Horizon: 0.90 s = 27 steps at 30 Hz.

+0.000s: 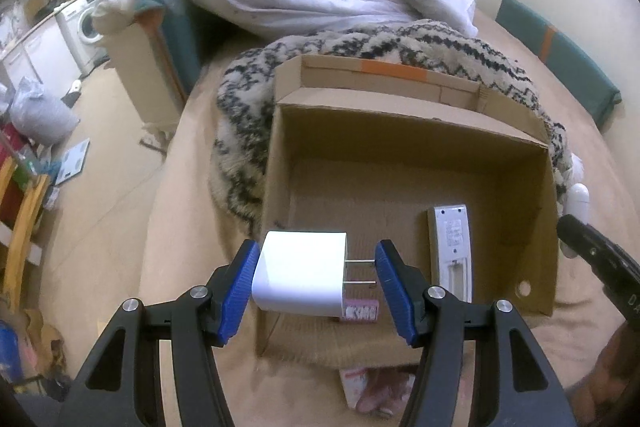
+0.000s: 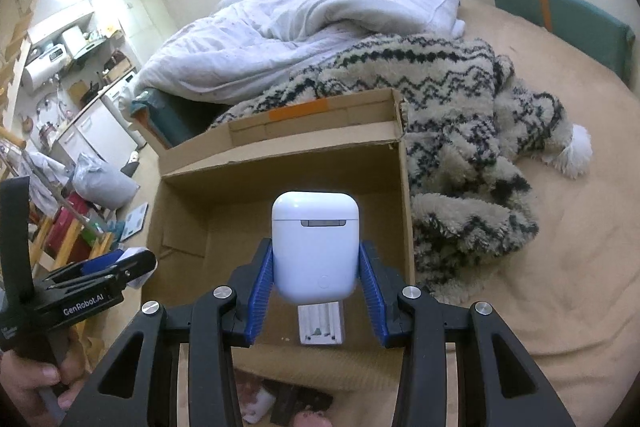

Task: Organize rigid objects
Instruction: 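Lower the charger and earbud case into the box and open both tools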

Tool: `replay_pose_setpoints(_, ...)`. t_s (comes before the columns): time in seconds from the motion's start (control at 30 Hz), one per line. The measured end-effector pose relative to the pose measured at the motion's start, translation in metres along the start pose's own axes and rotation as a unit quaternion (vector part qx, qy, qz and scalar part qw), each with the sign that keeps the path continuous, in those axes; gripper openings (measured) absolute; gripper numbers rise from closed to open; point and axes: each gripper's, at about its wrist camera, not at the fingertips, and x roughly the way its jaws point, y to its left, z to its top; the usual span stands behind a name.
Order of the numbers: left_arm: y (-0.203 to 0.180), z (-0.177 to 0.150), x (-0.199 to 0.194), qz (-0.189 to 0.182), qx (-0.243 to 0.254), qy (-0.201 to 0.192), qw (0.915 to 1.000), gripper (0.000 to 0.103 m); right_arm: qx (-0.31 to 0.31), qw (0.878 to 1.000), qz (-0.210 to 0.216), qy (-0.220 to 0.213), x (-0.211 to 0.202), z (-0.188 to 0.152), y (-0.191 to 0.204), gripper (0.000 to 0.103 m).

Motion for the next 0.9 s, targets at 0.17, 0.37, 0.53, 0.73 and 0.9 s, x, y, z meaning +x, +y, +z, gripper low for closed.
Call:
replay_pose_setpoints(0.17, -0.010, -0.004, 0.024, -0.011, 0.011, 0.001, 0.9999, 0.056, 0.020, 0.999, 0.004, 0.038, 0.021, -0.008, -0.006, 0.043)
replay_pose_setpoints(0.37, -0.016, -0.016, 0.050, -0.023, 0.022, 0.033, 0.9989, 0.056, 0.018, 0.996, -0.009, 0.084, 0.041, -0.022, -0.007, 0.044)
replay_pose_setpoints(0.53, -0.016, -0.019, 0.063, -0.026, 0.022, 0.048, 0.9983, 0.056, 0.015, 0.994, -0.014, 0.106, 0.053, -0.028, -0.005, 0.044)
replay_pose_setpoints(0.73, -0.022, -0.024, 0.069, -0.020, 0.039, 0.052, 0.9977, 0.056, 0.011, 0.992, -0.018, 0.123, 0.060, -0.035, -0.004, 0.044)
replay_pose_setpoints(0.9, -0.026, -0.025, 0.064, -0.023, 0.049, 0.042, 0.9977, 0.056, 0.006, 0.992, -0.018, 0.128, 0.063, -0.036, -0.003, 0.044)
